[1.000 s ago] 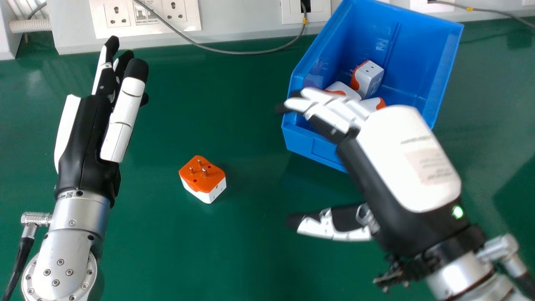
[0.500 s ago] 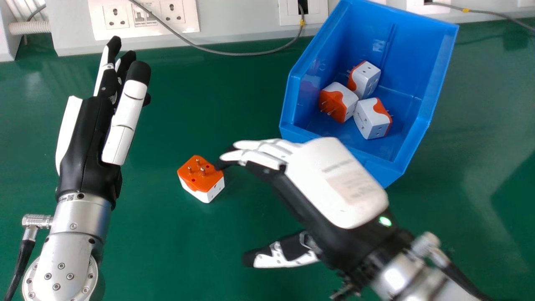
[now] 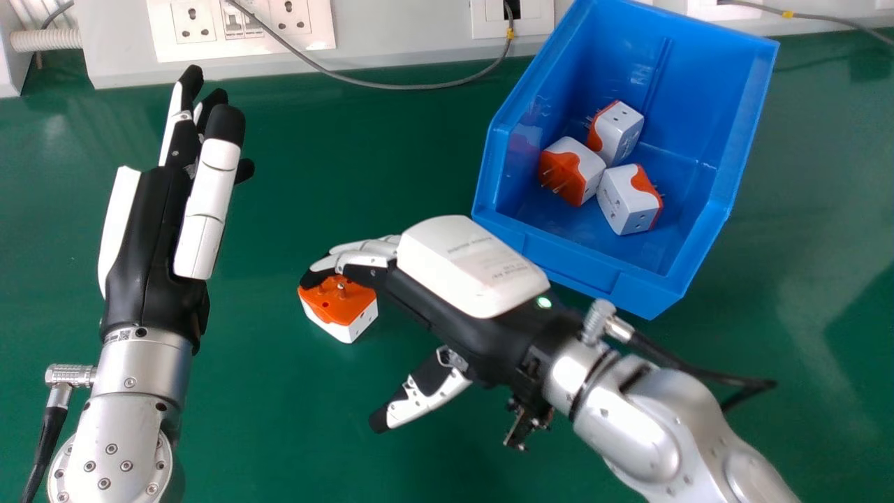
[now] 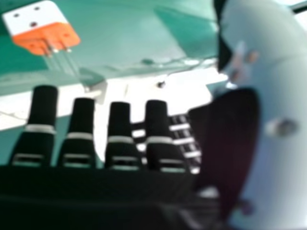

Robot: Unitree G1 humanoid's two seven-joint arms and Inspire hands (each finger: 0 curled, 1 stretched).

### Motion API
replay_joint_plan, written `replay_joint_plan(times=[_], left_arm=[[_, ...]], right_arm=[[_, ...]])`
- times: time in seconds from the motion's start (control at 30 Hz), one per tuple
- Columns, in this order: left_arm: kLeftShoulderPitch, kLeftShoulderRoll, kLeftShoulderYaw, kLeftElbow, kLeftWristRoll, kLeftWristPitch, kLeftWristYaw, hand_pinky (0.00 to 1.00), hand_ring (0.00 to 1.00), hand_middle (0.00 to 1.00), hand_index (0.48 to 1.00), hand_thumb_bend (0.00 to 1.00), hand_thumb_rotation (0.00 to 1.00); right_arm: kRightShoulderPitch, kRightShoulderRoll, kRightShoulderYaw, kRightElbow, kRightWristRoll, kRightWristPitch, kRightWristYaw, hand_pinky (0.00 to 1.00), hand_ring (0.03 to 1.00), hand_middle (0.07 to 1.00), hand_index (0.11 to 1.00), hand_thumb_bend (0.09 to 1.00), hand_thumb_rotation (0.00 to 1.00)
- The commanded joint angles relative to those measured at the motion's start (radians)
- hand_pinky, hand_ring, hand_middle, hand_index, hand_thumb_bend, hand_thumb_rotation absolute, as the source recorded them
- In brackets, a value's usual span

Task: Pick all objects and put in blue box

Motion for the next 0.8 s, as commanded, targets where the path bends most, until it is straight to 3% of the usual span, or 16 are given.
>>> replay_joint_plan(times=[0.0, 0.13, 0.27, 0.37, 0.77], left_arm=[[-0.006, 0.003, 0.001, -0.01, 0.002, -0.025, 0.006, 0.86, 0.96, 0.98, 1.0, 0.77, 1.0], [-0.004, 0.001, 0.0, -0.011, 0.001, -0.027, 0.006, 0.86, 0.97, 0.98, 1.0, 0.78, 1.0], [-0.005, -0.001, -0.003, -0.012, 0.001, -0.026, 0.007, 0.86, 0.96, 0.98, 1.0, 0.77, 1.0], [0.002, -0.003, -0.008, -0.026, 0.003, -0.022, 0.008, 0.86, 0.96, 0.98, 1.0, 0.77, 1.0], [0.019, -0.005, -0.013, -0.048, 0.007, -0.013, 0.009, 0.86, 0.96, 0.98, 1.0, 0.77, 1.0]], right_arm=[[-0.065, 0.016, 0.008, 0.024, 0.01, -0.016, 0.0, 0.67, 0.823, 0.853, 0.799, 0.588, 0.0], [-0.146, 0.023, 0.031, 0.112, -0.02, -0.03, -0.028, 0.69, 0.83, 0.863, 0.806, 0.671, 0.0], [-0.224, 0.026, 0.052, 0.213, -0.041, -0.048, -0.05, 0.71, 0.852, 0.876, 0.821, 0.705, 0.0], [-0.273, 0.031, 0.069, 0.283, -0.061, -0.059, -0.066, 0.72, 0.862, 0.883, 0.829, 0.71, 0.0], [-0.426, 0.083, 0.124, 0.51, -0.1, -0.07, -0.111, 0.74, 0.874, 0.888, 0.845, 0.431, 0.0]])
